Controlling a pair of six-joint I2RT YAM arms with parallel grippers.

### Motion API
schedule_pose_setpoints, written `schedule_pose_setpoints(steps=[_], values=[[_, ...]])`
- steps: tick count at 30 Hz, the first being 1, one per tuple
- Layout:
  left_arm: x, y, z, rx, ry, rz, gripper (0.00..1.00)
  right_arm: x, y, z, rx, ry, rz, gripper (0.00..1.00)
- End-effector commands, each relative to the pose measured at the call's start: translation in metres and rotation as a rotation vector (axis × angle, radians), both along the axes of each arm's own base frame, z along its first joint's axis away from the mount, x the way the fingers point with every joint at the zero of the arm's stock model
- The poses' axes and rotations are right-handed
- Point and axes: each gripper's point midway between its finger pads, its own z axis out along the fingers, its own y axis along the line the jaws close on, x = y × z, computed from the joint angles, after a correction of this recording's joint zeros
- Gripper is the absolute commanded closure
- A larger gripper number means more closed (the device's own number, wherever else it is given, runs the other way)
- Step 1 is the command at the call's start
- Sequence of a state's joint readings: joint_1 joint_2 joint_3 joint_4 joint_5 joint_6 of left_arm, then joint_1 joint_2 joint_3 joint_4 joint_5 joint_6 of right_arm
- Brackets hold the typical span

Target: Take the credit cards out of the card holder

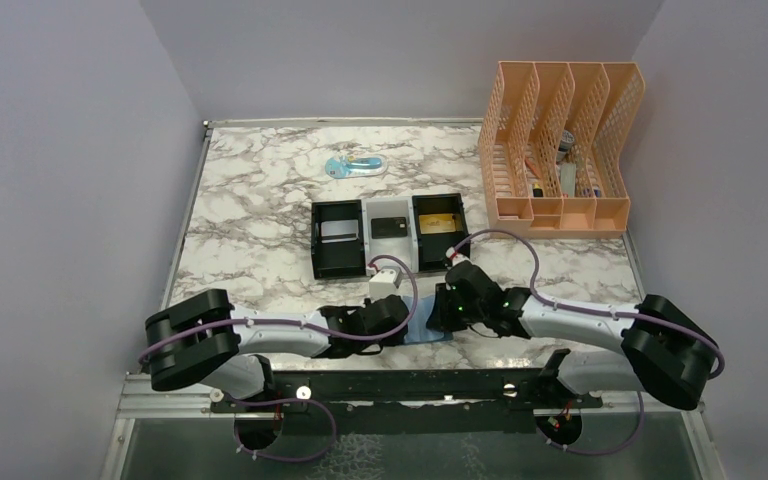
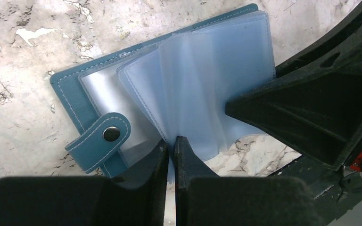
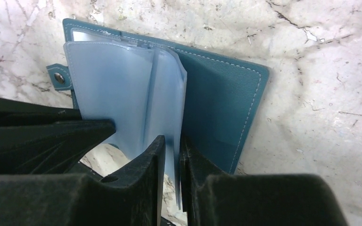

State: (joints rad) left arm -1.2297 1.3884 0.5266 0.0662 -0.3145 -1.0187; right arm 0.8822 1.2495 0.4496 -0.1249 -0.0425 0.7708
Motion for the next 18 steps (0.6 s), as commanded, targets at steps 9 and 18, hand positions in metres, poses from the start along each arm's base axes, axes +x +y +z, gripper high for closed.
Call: schedule_pose_setpoints(steps=[9,18], values=[[-0.001,0.022,-0.009,0.199,-0.041,-0.005,0.96,0.012,-0.048,-0.017,-0.314,-0.055,-0.119,0.84],[-0.004,0.022,-0.003,0.182,-0.046,-0.026,0.96,0.015,-0.051,-0.015,-0.336,-0.063,-0.133,0.82]])
